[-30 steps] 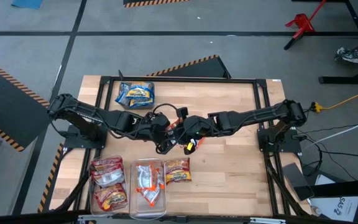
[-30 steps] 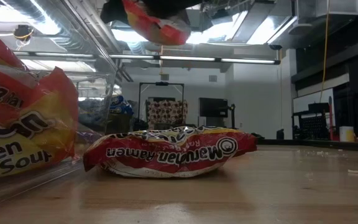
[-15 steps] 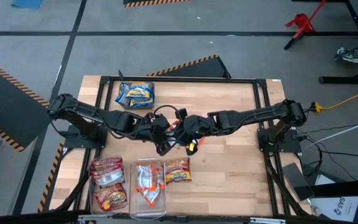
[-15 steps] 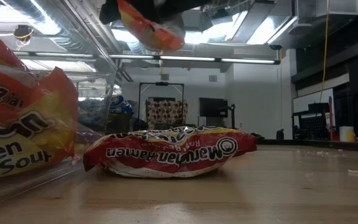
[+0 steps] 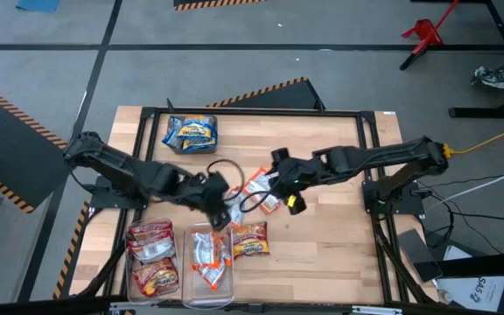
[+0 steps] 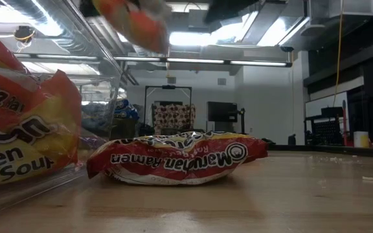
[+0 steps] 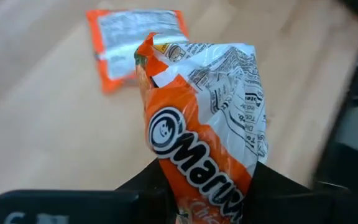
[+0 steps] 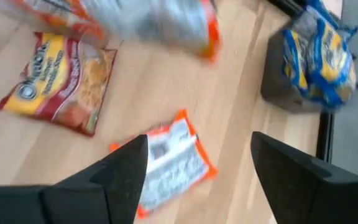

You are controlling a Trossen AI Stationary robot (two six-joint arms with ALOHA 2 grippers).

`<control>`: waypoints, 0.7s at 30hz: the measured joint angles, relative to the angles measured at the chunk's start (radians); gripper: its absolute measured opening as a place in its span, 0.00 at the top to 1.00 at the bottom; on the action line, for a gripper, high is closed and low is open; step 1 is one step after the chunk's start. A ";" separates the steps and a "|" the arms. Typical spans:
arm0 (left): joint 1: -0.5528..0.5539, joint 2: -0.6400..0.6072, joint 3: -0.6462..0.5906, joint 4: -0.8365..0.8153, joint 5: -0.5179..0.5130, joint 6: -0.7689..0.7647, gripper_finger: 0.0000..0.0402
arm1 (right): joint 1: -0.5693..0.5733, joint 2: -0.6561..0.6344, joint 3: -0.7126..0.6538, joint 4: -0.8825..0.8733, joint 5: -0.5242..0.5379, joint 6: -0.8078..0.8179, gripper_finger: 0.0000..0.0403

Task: Sort Maruchan noodles
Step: Put the orange noodle pack into the right transparent bin

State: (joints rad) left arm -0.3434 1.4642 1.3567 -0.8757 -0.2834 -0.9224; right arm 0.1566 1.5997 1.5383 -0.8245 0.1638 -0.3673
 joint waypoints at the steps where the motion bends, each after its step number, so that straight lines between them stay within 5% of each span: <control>1: -0.027 -0.011 0.000 0.000 -0.007 -0.040 0.76 | 0.000 -0.014 0.002 -0.023 0.000 0.013 0.33; 11: -0.334 0.000 0.001 0.000 0.130 -0.303 0.80 | 0.000 -0.094 0.001 -0.155 -0.052 0.080 0.33; 21: -0.352 0.141 0.000 0.078 0.376 -0.074 0.80 | 0.000 -0.095 0.000 -0.155 -0.053 0.099 0.33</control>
State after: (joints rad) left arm -0.6955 1.6050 1.3571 -0.7978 0.0925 -0.9965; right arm 0.1566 1.5047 1.5387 -0.9791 0.1109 -0.2678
